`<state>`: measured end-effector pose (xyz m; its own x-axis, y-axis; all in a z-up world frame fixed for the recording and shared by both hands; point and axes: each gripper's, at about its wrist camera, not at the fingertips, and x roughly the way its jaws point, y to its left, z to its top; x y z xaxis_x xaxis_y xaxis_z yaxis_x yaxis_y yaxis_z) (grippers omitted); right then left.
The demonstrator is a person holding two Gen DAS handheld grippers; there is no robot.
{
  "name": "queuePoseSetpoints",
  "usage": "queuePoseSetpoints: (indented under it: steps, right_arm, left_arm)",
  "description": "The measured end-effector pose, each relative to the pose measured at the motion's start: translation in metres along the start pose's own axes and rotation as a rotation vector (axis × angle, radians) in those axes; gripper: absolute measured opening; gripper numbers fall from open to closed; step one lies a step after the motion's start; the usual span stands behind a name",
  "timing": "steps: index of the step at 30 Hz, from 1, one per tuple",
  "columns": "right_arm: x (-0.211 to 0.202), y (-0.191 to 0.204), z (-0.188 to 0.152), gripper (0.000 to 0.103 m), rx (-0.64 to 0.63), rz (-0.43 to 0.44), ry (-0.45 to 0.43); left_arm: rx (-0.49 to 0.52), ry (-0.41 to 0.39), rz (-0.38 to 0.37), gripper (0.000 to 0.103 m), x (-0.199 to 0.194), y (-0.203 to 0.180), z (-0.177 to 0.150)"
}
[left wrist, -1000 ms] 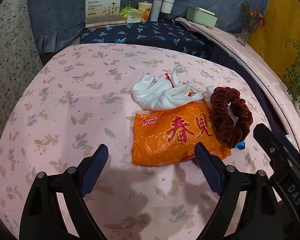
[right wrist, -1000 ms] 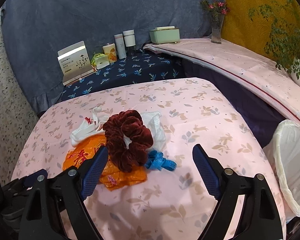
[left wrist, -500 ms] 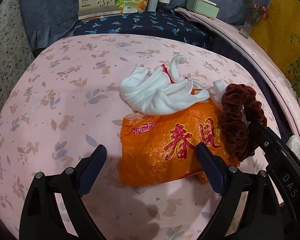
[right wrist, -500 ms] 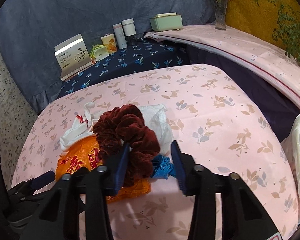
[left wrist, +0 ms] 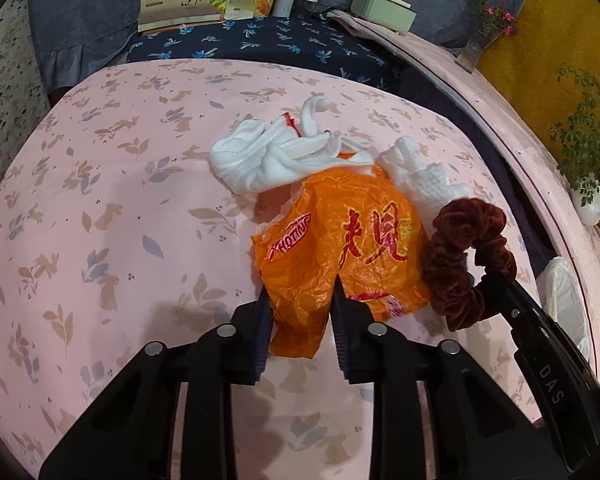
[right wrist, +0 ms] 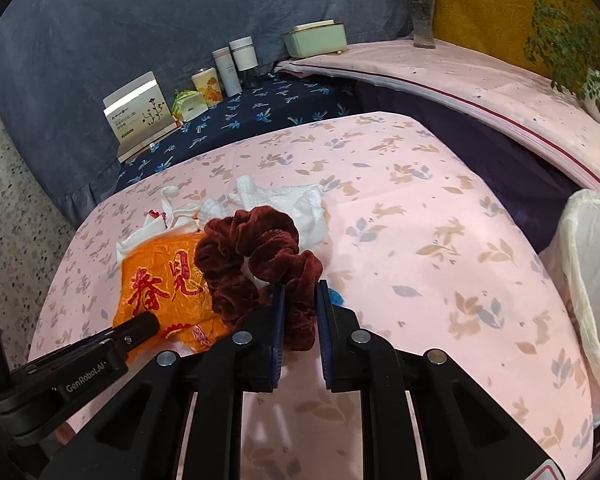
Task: Collect trash
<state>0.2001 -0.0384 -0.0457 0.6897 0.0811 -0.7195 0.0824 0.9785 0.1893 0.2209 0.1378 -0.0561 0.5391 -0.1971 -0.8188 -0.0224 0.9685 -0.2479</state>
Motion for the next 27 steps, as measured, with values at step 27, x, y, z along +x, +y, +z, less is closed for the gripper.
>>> queuePoseSetpoints:
  steps: [27]
  right_arm:
    - [-0.119,-0.091,-0.007,0.007,0.112,-0.048,-0.152]
  left_arm:
    - [0.160,-0.117,-0.093,0.020,-0.094,-0.105,-0.032]
